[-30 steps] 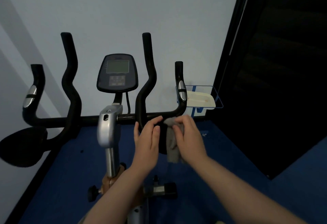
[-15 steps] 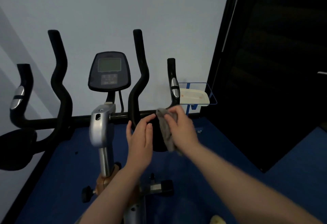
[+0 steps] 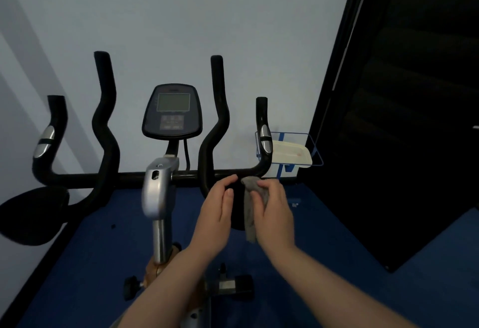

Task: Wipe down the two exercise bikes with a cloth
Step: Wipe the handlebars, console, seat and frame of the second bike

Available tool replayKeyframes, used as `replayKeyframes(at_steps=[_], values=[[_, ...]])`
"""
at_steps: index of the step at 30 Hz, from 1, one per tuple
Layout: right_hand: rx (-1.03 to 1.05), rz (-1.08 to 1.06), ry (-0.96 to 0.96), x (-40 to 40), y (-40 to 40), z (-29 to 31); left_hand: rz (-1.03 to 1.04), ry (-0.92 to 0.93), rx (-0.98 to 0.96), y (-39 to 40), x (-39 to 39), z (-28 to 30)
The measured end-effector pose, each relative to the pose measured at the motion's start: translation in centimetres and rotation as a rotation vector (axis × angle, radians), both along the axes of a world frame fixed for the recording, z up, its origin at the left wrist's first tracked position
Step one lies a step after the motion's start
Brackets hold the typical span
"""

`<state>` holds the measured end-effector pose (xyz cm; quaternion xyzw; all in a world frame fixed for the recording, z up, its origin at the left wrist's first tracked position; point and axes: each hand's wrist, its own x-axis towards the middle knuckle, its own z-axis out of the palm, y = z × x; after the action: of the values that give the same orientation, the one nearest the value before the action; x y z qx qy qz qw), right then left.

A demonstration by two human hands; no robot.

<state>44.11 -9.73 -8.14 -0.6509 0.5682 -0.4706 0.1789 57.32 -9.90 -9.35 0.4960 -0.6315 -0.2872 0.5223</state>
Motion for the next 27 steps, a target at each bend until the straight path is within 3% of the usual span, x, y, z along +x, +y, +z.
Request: replayKeyframes(at_steps=[2,4,8,10,13,15,18,22,27], values=[[0.139,0.055,0.129,-0.9,-2.4,2.1,-0.006,-0.006,-0.006,-0.1,0.0,-0.1],[0.261,0.123,0.066,-1.6,-3.8,3.1,0.000,0.005,-0.009,-0.2,0.0,-0.3],[-0.032,-0.001,-0.069,0.1,0.5,0.1,0.011,0.015,-0.005,-0.4,0.0,-0.6],[-0.107,0.000,0.055,-0.3,0.6,0.0,0.000,0.014,-0.001,-0.4,0.0,-0.6],[0.093,0.127,0.248,-1.9,-2.7,3.0,0.003,0.002,-0.002,-0.4,-0.1,-0.4],[0.148,0.105,0.120,-2.0,-2.8,3.2,0.022,0.012,-0.020,-0.3,-0.2,-0.5],[-0.001,-0.045,-0.129,0.3,0.7,0.0,0.022,0.032,-0.009,-0.1,-0.4,-0.5],[-0.155,-0.079,0.015,0.6,0.2,-0.7,0.011,0.025,0.000,-0.1,-0.2,-0.3],[0.065,0.032,-0.019,-1.3,-2.6,1.6,0.013,0.023,0.017,0.1,0.0,-0.2]])
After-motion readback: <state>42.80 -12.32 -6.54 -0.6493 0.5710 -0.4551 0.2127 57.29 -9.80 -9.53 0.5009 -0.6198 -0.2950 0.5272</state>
